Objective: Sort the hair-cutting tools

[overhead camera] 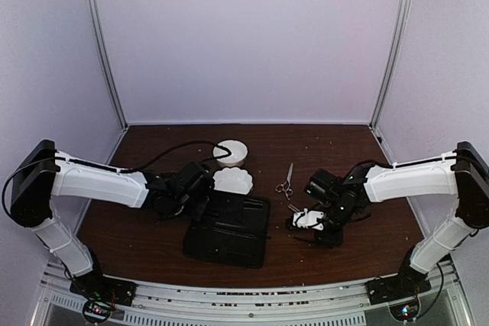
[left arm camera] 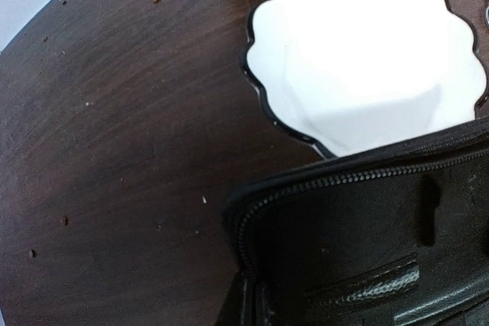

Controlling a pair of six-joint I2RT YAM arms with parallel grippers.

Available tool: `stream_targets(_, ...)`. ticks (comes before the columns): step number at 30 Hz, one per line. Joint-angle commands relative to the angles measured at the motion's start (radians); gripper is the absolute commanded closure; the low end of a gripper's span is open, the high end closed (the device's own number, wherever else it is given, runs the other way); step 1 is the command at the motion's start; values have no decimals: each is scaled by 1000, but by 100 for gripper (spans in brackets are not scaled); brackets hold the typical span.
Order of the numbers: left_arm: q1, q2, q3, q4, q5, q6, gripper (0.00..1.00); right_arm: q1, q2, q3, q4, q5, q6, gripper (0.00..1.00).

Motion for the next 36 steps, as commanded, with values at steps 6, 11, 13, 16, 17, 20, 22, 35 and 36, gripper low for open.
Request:
stream_targets(6,3,-69,-40,41,58,-44,100,7,-57,158,-108,-62,-49,100)
stream_targets(11,1,-61,15,-109,0,-145,60,7,-23,225,-104,-54,-36,100)
stream_targets(13,-10,-81,54,-212,-16,-229,46,3,-14,217,-85,-45,-28,100)
stream_targets(16,-56,-107,95,-284,30,-273,33,1,-10,209,-73,-62,-20,100)
stream_targets(17,-73,-107,108,-305,35,-283,33,1,-8,219,-89,-72,-22,100)
stream_targets(20,-93,-128,93,-336,48,-342,34,5,-5,266,-138,-88,-33,100)
stream_targets(22,-89,-165,43,-311,43,-362,36,14,14,313,-183,-96,-46,100)
stream_targets(35,66,-357,-204,-172,153,-342,47,124,353,725,-462,-42,-11,100)
stream_targets(36,72,-367,-223,-153,166,-347,47,129,381,744,-467,-45,-5,100)
